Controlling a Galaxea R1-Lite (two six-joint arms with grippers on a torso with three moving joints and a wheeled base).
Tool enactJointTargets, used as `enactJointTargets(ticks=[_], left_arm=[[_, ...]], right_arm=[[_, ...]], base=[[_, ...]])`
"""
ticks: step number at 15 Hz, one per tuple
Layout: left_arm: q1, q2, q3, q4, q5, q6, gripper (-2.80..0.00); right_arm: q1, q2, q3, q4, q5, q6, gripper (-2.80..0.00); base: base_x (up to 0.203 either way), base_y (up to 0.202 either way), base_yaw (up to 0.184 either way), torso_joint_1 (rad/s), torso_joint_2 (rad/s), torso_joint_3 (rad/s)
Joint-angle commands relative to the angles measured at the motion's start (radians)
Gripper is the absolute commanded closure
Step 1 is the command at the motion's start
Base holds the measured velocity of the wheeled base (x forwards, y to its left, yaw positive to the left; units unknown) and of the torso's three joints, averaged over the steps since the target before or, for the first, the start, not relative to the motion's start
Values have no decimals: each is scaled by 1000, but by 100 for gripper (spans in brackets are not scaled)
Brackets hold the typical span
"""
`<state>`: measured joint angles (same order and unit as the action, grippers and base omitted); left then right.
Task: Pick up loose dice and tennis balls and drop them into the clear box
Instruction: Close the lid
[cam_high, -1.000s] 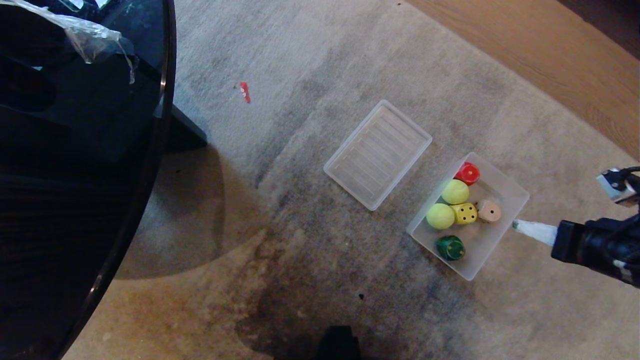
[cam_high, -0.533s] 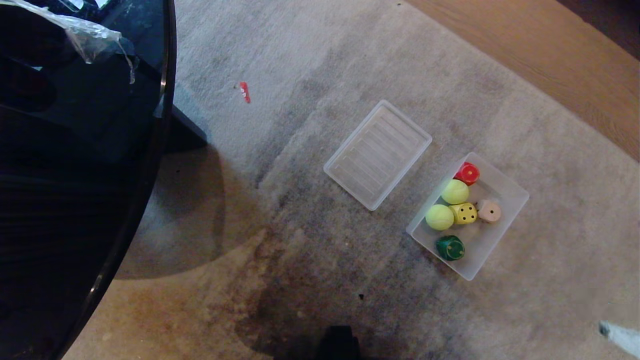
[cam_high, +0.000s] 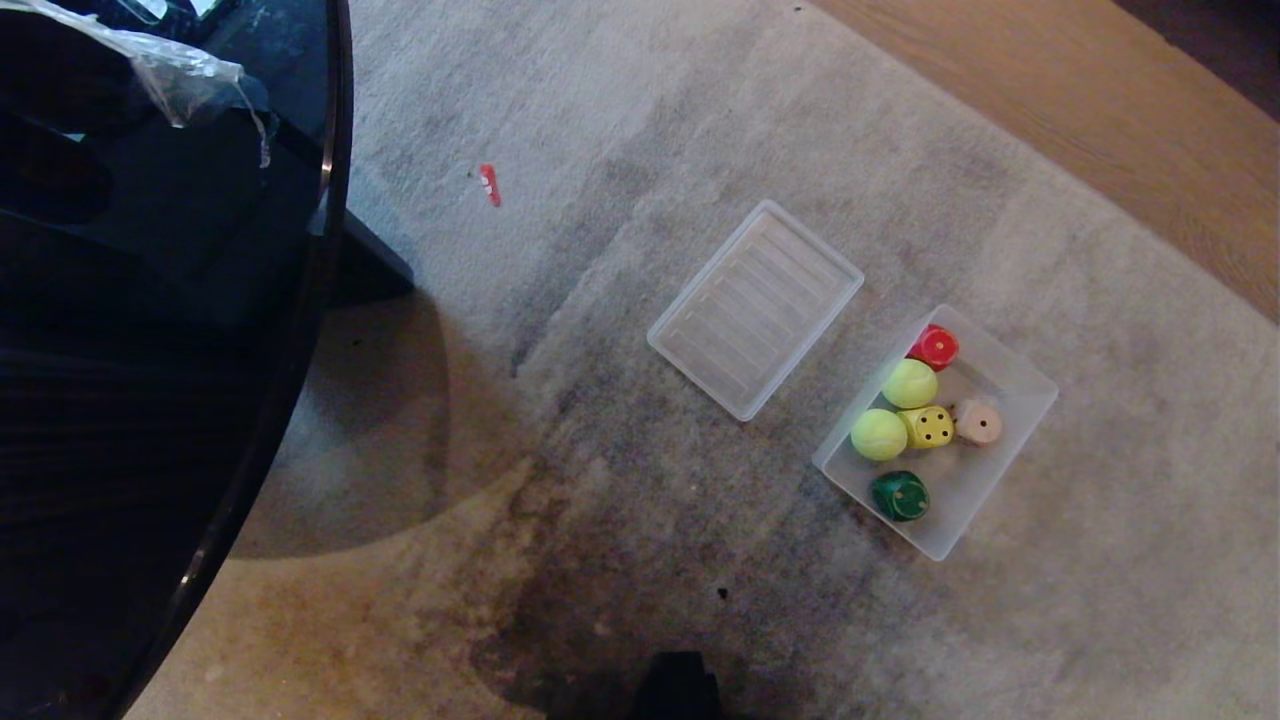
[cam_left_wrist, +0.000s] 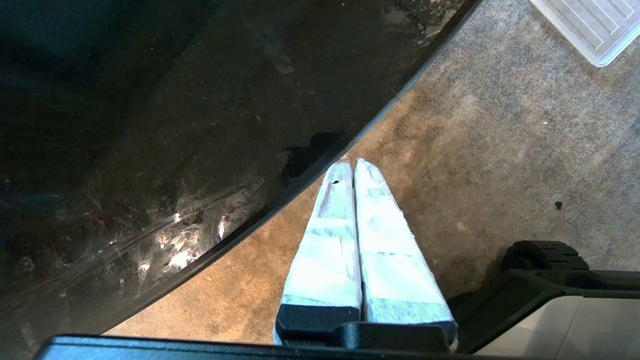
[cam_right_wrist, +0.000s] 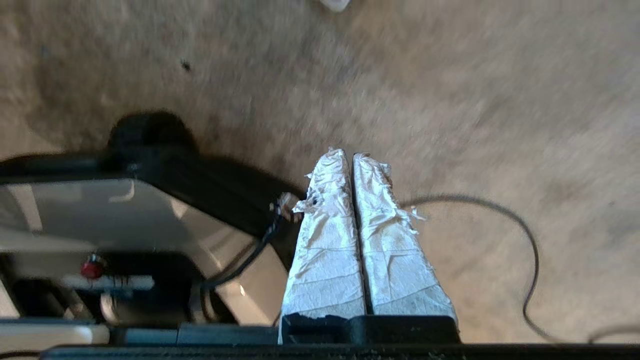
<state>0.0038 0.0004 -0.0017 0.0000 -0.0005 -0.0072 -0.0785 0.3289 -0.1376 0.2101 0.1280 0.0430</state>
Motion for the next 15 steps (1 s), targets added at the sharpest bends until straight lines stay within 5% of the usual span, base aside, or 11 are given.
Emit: enactJointTargets(ticks=[1, 4, 11, 15], left_arm=[[1, 0, 0, 0, 0, 0, 0], [1, 1, 0, 0, 0, 0, 0], [1, 0, 0, 0, 0, 0, 0], [1, 1, 0, 0, -1, 0, 0]], right_arm=[[-3, -43, 30, -5, -52, -14, 0], [94, -118, 30, 0, -92, -15, 0], [88, -329, 30, -11, -42, -46, 0], [88, -329, 39, -13, -119, 4, 0]], base=[[0, 0, 0, 0, 0, 0], [0, 0, 0, 0, 0, 0], [0, 0, 0, 0, 0, 0], [0, 0, 0, 0, 0, 0]])
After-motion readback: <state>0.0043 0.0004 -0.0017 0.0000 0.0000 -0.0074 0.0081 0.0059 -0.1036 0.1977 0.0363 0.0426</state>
